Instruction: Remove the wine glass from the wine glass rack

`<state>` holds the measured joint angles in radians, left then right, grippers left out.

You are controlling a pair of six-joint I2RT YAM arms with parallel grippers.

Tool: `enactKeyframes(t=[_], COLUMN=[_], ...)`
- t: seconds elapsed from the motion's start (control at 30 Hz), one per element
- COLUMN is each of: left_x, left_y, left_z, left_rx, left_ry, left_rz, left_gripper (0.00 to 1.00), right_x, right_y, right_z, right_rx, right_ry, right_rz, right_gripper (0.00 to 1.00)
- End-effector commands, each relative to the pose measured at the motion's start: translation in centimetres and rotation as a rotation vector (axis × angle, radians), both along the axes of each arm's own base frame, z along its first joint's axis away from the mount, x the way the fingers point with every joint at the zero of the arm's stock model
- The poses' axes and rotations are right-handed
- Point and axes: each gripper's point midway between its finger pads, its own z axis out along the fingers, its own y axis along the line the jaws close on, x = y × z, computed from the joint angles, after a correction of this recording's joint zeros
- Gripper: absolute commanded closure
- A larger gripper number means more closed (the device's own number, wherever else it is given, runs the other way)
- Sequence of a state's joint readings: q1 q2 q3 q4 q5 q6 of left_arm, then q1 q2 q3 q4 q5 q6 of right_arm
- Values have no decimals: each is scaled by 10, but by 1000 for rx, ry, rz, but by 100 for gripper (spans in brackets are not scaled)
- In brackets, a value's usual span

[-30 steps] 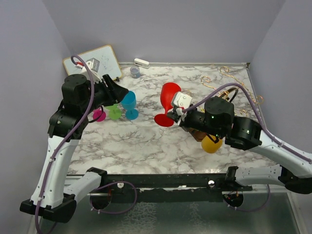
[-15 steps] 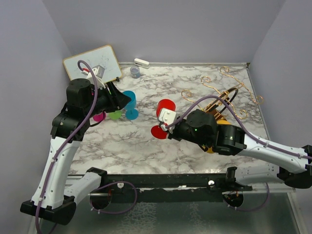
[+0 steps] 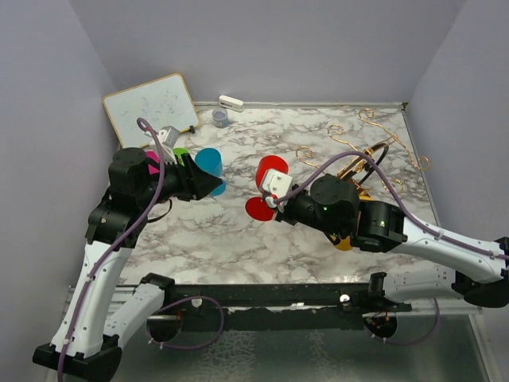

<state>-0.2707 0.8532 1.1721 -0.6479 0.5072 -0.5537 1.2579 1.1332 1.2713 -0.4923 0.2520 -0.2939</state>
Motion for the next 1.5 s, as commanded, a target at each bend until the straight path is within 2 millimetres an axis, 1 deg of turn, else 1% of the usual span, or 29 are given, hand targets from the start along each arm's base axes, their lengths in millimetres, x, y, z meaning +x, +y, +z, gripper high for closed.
enactKeyframes(t=[0.0, 0.17, 0.23, 0.37, 0.47, 0.53, 0.63, 0.7, 0.8, 1.0, 1.17, 1.4, 1.47], left_x=[-32, -62, -77, -99, -108, -110, -108, -106, -99, -82, -77, -81, -81], left_y=[-18, -30, -34, -34, -34, -34, -36, -36, -38, -43, -47, -48, -49], left_z=[22, 24, 29, 45, 48, 47, 44, 43, 40, 40, 42, 48, 46], left_rx=[-74, -161, -194, -228, -231, -235, -247, -255, -255, -259, -282, -313, -315], left_ry=[-179, -246, -284, -389, -419, -415, -405, -403, -389, -365, -352, -370, -357], left_rz=[-198, -361, -437, -513, -541, -556, -562, -562, -551, -554, -574, -602, -614], left_gripper=[54, 53, 53, 52, 50, 48, 43, 43, 41, 42, 44, 46, 46], right_x=[4, 1, 0, -2, -5, -8, -11, -12, -14, -16, -16, -14, -14], right_y=[-1, -3, -4, -5, -6, -6, -6, -6, -5, -3, -1, 5, 6], right_z=[35, 40, 41, 47, 53, 58, 66, 69, 74, 84, 85, 82, 81], right_rx=[88, 104, 110, 126, 141, 153, 171, 180, 191, 220, 222, 216, 216], right_ry=[-44, -37, -32, -30, -20, -11, -5, -3, 0, 2, 3, 2, 1], right_rz=[-32, -25, -22, -16, -4, 7, 21, 26, 34, 47, 50, 53, 55], right_gripper=[99, 99, 99, 99, 99, 99, 99, 99, 99, 99, 99, 99, 99])
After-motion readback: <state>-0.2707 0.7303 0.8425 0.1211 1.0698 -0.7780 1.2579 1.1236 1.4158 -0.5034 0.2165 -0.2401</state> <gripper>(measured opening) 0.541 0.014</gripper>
